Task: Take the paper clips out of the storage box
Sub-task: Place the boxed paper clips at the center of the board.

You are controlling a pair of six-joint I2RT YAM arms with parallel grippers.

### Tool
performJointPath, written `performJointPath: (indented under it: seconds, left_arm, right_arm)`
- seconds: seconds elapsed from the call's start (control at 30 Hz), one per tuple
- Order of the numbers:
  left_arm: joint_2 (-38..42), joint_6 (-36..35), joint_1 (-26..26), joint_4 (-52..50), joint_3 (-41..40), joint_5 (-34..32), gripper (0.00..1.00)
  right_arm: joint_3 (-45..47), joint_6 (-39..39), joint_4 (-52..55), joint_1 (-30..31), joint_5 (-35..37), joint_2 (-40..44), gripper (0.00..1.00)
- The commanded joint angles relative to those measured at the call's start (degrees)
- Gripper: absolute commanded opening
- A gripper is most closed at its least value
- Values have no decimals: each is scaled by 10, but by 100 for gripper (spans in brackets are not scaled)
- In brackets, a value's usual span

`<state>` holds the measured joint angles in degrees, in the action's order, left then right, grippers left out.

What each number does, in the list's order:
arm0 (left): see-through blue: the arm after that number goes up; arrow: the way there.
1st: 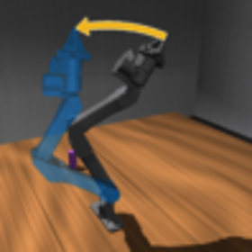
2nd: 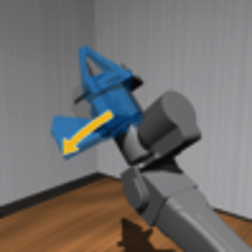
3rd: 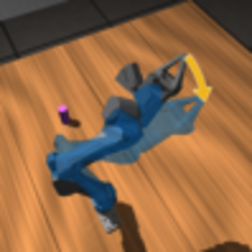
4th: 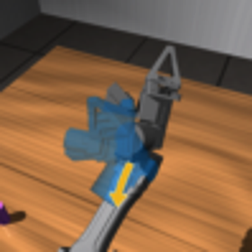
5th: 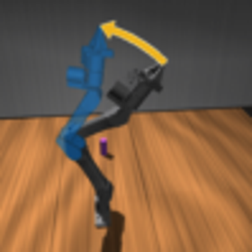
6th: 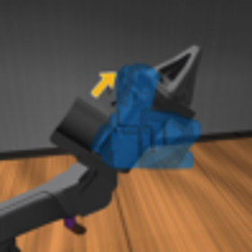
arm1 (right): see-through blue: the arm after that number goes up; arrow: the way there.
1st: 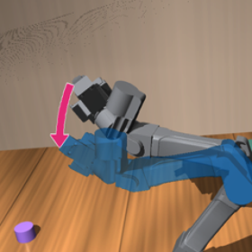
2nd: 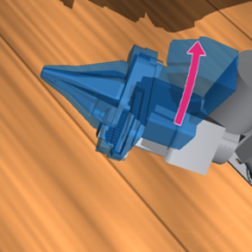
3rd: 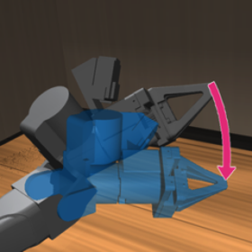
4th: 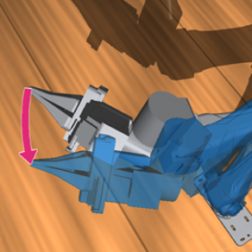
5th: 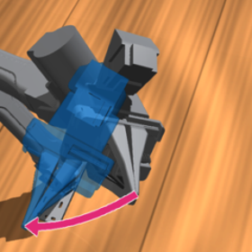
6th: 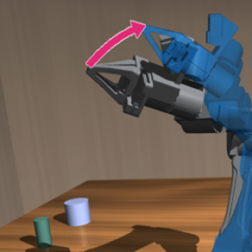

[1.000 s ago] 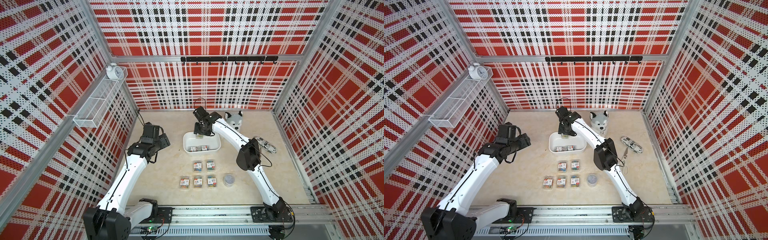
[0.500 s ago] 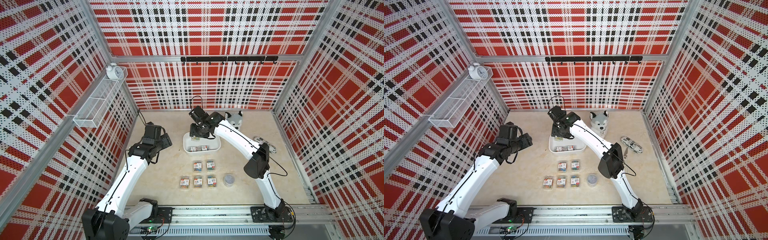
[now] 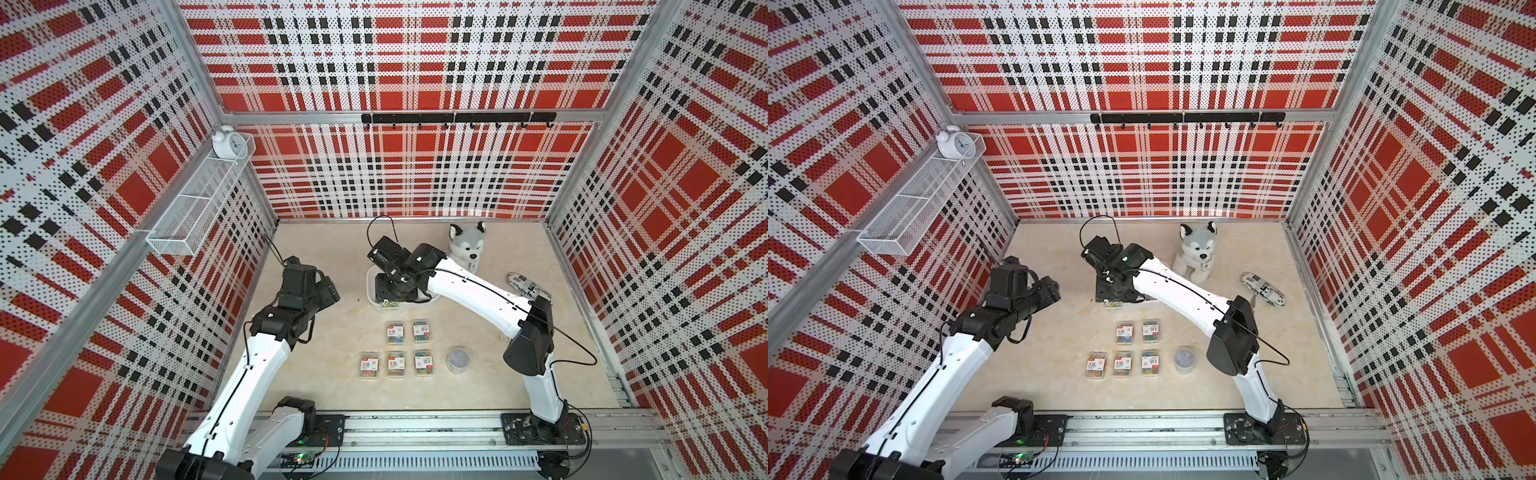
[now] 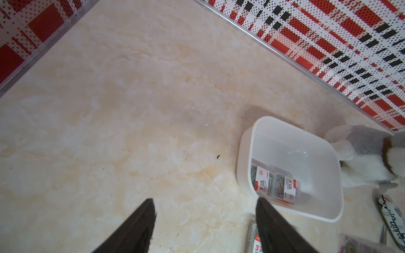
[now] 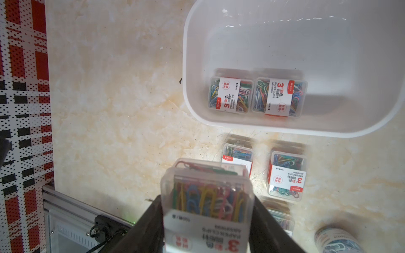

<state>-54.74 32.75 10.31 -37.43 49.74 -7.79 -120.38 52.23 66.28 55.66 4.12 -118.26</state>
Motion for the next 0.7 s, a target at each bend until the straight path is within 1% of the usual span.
performJointPath:
  seconds: [0.0,0.2,0.43,0.63,0.67]
  left_arm:
    - [20,7,0,12,-18,-3,75]
    - [45,13,16,12,-42,-3,75]
    - [56,12,31,12,-54,-11,75]
    - [60,10,34,15,-61,-17,75]
    - [61,10,53,14,-62,-16,75]
  right_arm:
    - [6,11,-4,20,-2,17,60]
    - [-24,24,-3,44,5,-22,60]
    - [-58,47,9,55,-1,-64,60]
    - [-39,58,-3,59,-20,-83,61]
    - [-30,60,-12,60,-21,-81,60]
